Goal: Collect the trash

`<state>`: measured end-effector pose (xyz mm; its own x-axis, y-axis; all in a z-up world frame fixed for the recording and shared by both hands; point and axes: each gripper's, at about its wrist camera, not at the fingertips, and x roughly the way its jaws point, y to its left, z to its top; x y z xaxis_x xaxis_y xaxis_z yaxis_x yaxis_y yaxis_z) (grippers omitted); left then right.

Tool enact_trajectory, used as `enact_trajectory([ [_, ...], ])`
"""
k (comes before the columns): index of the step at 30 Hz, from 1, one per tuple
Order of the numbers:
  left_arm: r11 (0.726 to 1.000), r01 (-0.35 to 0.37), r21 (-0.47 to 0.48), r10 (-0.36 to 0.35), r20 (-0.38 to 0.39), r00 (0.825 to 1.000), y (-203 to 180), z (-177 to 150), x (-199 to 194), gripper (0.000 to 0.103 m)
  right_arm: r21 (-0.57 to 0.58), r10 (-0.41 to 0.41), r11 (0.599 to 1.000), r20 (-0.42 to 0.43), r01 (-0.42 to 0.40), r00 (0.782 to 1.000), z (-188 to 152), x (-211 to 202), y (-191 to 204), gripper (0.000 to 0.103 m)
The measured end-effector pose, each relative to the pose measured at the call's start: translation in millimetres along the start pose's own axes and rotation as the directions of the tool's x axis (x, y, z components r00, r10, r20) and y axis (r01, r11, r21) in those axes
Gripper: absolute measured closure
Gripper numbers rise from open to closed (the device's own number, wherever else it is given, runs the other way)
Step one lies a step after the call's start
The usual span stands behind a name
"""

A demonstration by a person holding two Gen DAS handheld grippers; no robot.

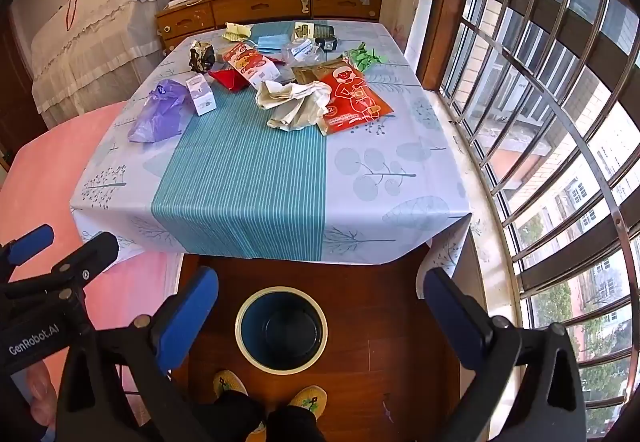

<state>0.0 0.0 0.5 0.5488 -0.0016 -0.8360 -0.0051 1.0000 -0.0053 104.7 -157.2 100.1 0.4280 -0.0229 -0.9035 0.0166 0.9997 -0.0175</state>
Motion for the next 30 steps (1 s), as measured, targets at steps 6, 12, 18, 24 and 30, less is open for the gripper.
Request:
enact_trajectory([
  [6, 1.000, -0.004, -0.006, 0.004, 0.016, 1.000, -2.8, -3.3, -2.7, 0.001, -0.011, -0.003, 1.000, 0.000, 0.003, 1.000, 2.2, 5.1, 5.6, 0.000],
  [12, 0.999, 0.011, -0.032, -0.012, -0.020, 1.000, 10.8, 2.6, 2.3, 0.001, -0.021, -0.002, 1.000, -0.007, 0.002, 1.000, -4.6, 11.9, 14.6, 0.000],
  [18, 0.999, 0.010, -0.031, -0.010, -0.009, 1.000, 11.2, 3.2, 4.2, 0.002, -0.016, -0.009, 1.000, -0.031, 0.008, 0.999, 2.8, 11.9, 8.2, 0.000],
  [24, 0.999, 0.012, -0.030, -0.012, 0.006, 1.000, 8.4, 4.9, 2.9, 0.002, -0.021, -0.023, 1.000, -0.040, 0.022, 0.999, 6.3, 15.1, 6.6, 0.000],
  [30, 1.000, 0.030, -0.010, -0.030, 0.029, 0.999, 2.1, 8.0, 0.5, 0.002, -0.071, -0.029, 0.997, -0.032, 0.027, 0.999, 8.5, 16.4, 18.2, 0.000],
])
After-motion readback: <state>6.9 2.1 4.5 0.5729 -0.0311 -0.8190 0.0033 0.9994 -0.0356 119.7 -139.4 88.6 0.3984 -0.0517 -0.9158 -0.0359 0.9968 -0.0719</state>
